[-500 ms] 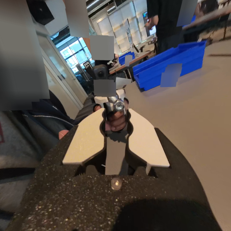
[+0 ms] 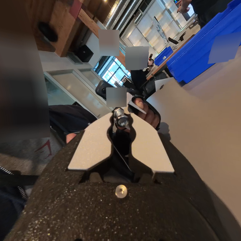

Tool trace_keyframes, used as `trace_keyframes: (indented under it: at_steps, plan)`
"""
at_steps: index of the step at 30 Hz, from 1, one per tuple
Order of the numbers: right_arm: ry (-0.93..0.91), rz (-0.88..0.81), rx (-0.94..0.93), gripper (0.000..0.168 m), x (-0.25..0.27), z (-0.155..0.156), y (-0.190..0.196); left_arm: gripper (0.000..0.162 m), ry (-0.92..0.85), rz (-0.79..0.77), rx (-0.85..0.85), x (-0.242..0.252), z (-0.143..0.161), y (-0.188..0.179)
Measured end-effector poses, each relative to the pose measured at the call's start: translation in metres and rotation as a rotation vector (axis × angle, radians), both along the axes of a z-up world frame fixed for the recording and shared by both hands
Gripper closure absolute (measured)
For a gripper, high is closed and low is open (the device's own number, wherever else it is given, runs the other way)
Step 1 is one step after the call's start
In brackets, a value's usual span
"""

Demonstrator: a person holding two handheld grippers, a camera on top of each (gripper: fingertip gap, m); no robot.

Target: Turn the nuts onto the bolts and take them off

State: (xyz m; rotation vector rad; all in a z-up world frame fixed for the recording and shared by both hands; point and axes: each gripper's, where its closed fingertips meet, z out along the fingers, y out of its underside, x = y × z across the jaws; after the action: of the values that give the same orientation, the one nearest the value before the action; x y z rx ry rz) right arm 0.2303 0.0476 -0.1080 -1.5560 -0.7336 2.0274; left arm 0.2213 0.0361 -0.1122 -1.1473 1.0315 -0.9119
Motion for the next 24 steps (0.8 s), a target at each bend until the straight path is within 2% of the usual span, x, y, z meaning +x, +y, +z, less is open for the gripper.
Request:
trace_keyframes:
  at_steps: [3,6,9,13,17,20,22,24]
  plan:
    - [0.005,-0.020,0.032,0.151,0.002,-0.001,0.002,0.146,-0.010,-0.003,-0.024,0.002,0.000,0.001]
    - [-0.003,-0.065,0.136,0.152,0.003,0.002,0.004,0.145,-0.080,-0.040,-0.133,0.002,0.001,0.003]
    - [-0.035,-0.125,0.324,0.152,0.003,0.006,0.002,0.146,-0.198,-0.137,-0.313,0.001,0.005,0.004]
    - [-0.124,-0.224,0.630,0.152,0.003,0.007,0.001,0.146,-0.347,-0.317,-0.651,0.001,0.001,0.007]
    - [-0.153,-0.284,0.865,0.152,0.004,0.010,-0.004,0.146,-0.473,-0.447,-0.819,0.002,0.002,0.006]
    - [-0.169,-0.292,0.878,0.151,0.003,0.009,-0.003,0.146,-0.510,-0.459,-0.839,0.003,0.001,0.008]
    - [-0.187,-0.292,0.786,0.133,0.003,0.006,0.003,0.146,-0.509,-0.429,-0.799,0.002,0.001,0.009]
    - [-0.186,-0.262,0.628,0.124,0.003,0.002,0.007,0.146,-0.499,-0.373,-0.715,-0.003,0.005,0.011]
